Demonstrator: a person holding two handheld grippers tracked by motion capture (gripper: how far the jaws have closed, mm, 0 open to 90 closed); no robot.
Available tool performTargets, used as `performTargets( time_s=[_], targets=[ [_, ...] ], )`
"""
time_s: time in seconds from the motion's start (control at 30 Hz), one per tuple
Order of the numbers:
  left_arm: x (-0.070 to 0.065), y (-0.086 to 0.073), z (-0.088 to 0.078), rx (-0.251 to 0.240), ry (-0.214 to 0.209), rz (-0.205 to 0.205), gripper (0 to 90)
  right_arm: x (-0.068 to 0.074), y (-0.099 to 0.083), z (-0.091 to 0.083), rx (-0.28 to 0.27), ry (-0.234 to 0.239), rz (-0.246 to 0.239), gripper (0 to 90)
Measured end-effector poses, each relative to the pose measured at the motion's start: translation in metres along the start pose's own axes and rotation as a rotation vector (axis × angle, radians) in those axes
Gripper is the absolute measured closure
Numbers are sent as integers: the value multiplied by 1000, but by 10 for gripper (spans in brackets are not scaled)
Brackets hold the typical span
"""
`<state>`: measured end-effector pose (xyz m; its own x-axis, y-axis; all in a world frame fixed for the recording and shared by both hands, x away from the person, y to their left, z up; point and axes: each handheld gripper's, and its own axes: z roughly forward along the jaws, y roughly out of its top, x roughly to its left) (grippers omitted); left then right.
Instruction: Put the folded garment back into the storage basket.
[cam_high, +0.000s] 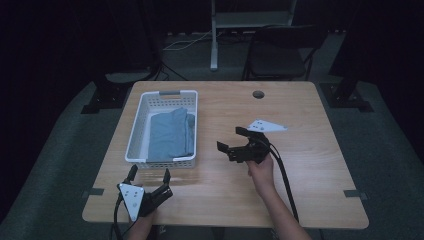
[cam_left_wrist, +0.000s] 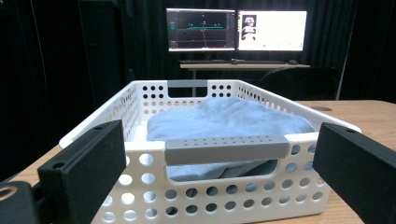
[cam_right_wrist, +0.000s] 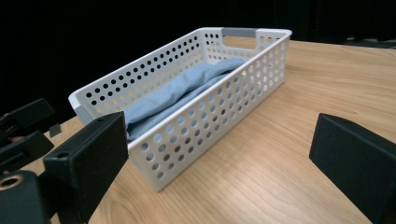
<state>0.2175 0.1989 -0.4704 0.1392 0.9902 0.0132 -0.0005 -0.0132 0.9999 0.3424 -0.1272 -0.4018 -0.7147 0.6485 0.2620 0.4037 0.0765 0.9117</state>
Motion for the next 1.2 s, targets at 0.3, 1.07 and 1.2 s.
performTargets(
  time_s=[0.3, 1.07, 1.2],
  targets=[
    [0, 0, 0, 1, 1, 0, 35, -6, -20, -23, 4, -51, -8, 42],
    [0, 0, 0, 2, 1, 0, 36, -15, -45, -76, 22, -165, -37, 42],
    [0, 0, 0, 2, 1, 0, 35, -16, -48, -82, 27, -173, -40, 41]
  ],
)
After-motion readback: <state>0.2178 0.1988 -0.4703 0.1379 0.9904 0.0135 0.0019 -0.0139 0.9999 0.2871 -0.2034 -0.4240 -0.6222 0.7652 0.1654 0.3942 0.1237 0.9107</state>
